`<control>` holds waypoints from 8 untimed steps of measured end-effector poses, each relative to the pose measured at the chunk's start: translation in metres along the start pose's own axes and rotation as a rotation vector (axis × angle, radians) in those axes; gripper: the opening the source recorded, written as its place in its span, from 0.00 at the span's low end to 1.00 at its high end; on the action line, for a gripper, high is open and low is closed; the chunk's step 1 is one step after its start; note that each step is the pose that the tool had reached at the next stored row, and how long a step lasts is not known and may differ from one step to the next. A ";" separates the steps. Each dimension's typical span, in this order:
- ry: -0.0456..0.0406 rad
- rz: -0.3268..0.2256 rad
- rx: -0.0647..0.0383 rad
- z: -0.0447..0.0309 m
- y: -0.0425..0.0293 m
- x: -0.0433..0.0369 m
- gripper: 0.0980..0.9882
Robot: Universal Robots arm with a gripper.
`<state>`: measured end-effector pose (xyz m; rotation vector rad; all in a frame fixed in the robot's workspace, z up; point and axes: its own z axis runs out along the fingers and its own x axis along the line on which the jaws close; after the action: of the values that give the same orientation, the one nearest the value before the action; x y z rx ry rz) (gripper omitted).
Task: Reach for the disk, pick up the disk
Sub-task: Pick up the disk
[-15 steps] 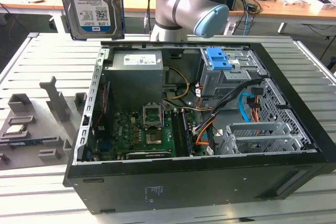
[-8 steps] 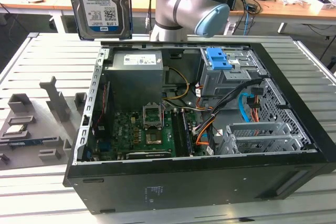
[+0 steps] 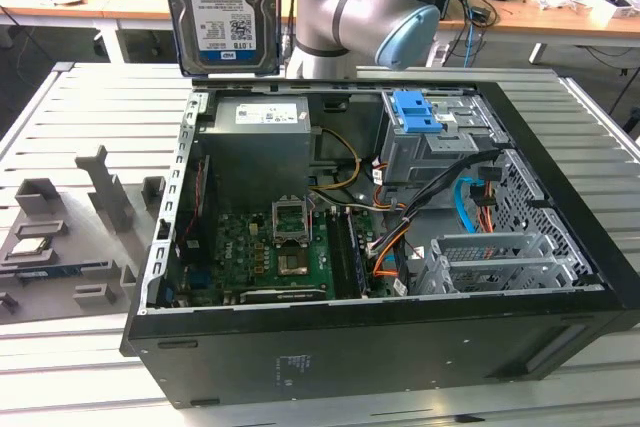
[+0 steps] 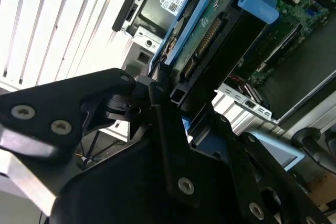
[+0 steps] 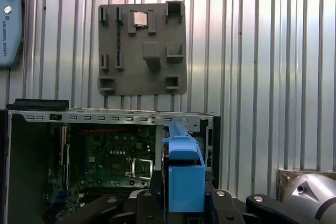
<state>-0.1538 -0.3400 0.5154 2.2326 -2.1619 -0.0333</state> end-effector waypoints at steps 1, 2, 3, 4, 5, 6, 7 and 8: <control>0.0000 0.000 0.000 -0.0003 -0.0073 0.0003 0.30; 0.0000 0.000 0.000 -0.0004 -0.0098 0.0003 0.30; 0.0001 0.000 0.000 -0.0005 -0.0119 0.0004 0.30; 0.0000 0.000 0.000 -0.0007 -0.0166 0.0005 0.30; 0.0000 0.000 0.000 -0.0008 -0.0206 0.0007 0.30; 0.0000 0.000 0.000 -0.0009 -0.0230 0.0008 0.30; 0.0000 0.000 0.000 -0.0010 -0.0254 0.0008 0.30; 0.0000 0.000 0.000 -0.0011 -0.0281 0.0009 0.30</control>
<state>-0.1257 -0.3400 0.5154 2.2326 -2.1619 -0.0335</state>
